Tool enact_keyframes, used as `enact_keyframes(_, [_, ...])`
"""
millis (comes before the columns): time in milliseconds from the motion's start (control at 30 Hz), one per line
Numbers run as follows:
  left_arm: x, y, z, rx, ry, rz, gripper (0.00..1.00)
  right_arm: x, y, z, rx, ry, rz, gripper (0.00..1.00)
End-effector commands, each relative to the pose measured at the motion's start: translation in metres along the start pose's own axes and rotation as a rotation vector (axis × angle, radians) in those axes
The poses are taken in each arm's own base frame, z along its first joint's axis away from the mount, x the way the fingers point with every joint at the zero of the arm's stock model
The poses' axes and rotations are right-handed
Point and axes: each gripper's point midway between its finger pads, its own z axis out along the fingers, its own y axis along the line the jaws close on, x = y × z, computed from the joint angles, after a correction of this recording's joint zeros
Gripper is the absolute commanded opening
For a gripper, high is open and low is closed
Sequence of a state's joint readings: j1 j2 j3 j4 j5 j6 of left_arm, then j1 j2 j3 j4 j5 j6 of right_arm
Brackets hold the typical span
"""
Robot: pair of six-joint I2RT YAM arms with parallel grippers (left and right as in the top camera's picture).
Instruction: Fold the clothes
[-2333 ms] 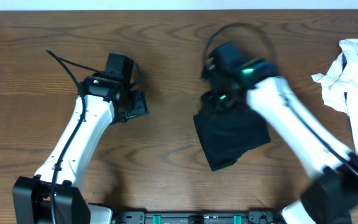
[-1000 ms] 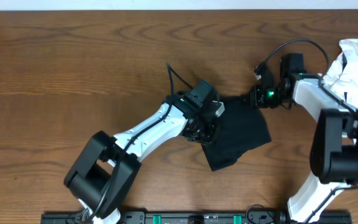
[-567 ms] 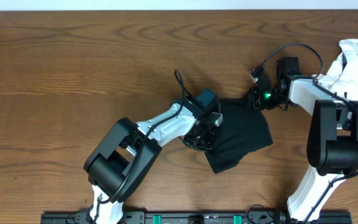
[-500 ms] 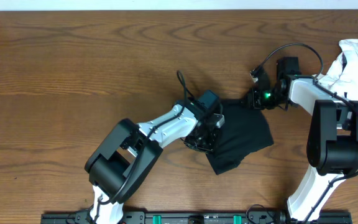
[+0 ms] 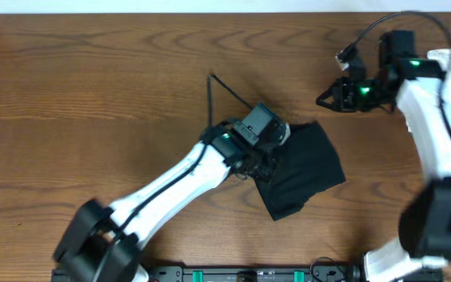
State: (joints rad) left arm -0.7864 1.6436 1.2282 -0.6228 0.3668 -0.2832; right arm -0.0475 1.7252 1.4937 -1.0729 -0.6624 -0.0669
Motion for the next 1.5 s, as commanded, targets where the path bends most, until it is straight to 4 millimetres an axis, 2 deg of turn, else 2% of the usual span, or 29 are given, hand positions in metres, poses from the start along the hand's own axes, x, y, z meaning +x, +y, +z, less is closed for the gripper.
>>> enact_keyframes(0, [-0.016,0.019,-0.005,-0.124,-0.071,0.021,0.06,0.017,0.016,-0.025,0.007,0.008,-0.048,0.01])
enact_keyframes(167, [-0.03,0.032,0.009,-0.176,-0.117,0.024,0.06,0.058,0.019,-0.025,-0.006,0.13,-0.033,0.01])
enact_keyframes(333, [-0.034,0.041,0.035,-0.181,-0.106,0.019,0.06,0.091,-0.006,0.002,0.015,0.213,0.016,0.01])
enact_keyframes(667, [-0.019,0.067,0.08,-0.219,-0.013,-0.013,0.06,0.165,-0.052,0.072,0.007,0.254,0.176,0.01])
enact_keyframes(833, [-0.01,0.079,0.095,-0.237,0.031,-0.028,0.06,0.196,-0.077,0.095,0.072,0.239,0.276,0.01])
enact_keyframes(967, [-0.009,0.08,0.099,-0.237,0.033,-0.029,0.06,0.207,-0.092,0.101,0.14,0.226,0.33,0.01])
enact_keyframes(1100, [-0.023,0.072,0.089,-0.222,-0.01,-0.015,0.06,0.205,-0.091,0.101,0.135,0.222,0.327,0.01])
enact_keyframes(1167, [-0.034,0.063,0.074,-0.209,-0.048,-0.007,0.06,0.204,-0.089,0.101,0.124,0.22,0.327,0.01])
enact_keyframes(1333, [-0.058,0.036,0.022,-0.168,-0.167,0.016,0.06,0.2,-0.075,0.102,0.043,0.215,0.313,0.01])
enact_keyframes(1367, [-0.061,0.033,0.013,-0.162,-0.188,0.018,0.13,0.199,-0.074,0.101,0.035,0.217,0.315,0.01])
enact_keyframes(1433, [-0.066,0.029,-0.005,-0.149,-0.228,-0.005,0.32,0.196,-0.07,0.098,0.022,0.221,0.307,0.01])
enact_keyframes(1467, [-0.068,0.028,-0.013,-0.145,-0.244,-0.023,0.36,0.193,-0.067,0.096,0.018,0.222,0.303,0.01])
